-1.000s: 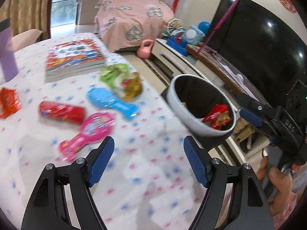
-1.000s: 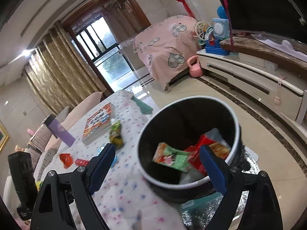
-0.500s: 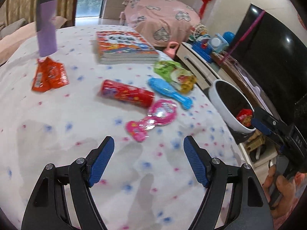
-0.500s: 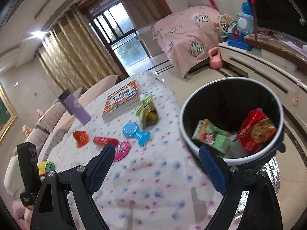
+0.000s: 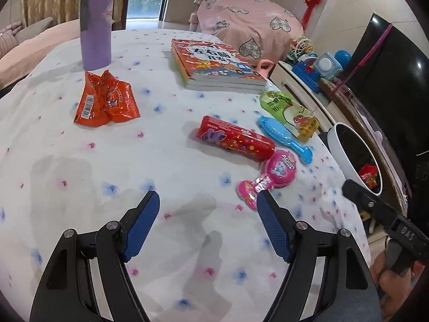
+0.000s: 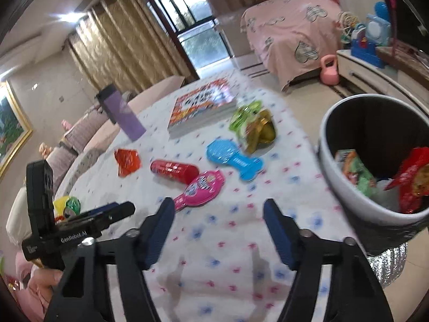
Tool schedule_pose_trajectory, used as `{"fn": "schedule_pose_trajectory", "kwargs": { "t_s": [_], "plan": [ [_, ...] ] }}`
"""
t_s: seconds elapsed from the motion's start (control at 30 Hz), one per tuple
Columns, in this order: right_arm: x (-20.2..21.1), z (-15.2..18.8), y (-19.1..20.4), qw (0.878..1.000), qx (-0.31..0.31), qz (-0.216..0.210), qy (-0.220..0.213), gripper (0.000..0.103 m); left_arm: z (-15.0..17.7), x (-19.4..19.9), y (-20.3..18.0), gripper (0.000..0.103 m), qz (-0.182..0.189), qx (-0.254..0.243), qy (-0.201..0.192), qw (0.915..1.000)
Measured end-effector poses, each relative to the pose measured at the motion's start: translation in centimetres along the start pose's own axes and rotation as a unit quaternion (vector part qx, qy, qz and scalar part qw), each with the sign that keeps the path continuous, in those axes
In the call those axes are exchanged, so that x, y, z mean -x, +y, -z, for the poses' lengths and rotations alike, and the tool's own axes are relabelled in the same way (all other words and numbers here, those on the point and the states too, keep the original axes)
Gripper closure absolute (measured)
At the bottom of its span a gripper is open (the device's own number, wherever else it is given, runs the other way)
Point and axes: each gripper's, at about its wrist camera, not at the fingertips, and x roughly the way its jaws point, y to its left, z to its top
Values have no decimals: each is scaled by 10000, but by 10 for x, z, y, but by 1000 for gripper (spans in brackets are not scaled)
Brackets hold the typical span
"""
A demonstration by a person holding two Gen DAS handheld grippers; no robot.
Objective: Collect trash
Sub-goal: 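Move both tools back to the table toward the pink and blue candy packs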
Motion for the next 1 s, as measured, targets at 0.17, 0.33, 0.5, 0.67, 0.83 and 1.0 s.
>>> {"fn": "schedule_pose_trajectory", "kwargs": {
  "t_s": [0.17,0.33,0.5,0.67,0.83,1.0],
  "plan": [
    [-21,-2,3,9998,78,90,141,44,-6,-13,-23,27,250,-593,124,9979],
    [-32,-12,-11,9993,119,270,231,49,-9,-35,-54,27,328,-1427,325,9887],
    [-37,-20,-23,9990,106,342,258,50,-3,-58,-72,47,-131,-1953,488,9794],
    [-52,-26,-26,9985,210,325,389,50,7,-44,-67,67,63,-1996,550,9783],
    [-71,-36,-22,9963,522,466,493,49,22,-16,-35,69,128,-1541,579,9863],
    [-92,-39,-15,9909,980,536,751,49,31,2,-7,69,-125,-1030,492,9934]
  ]
}}
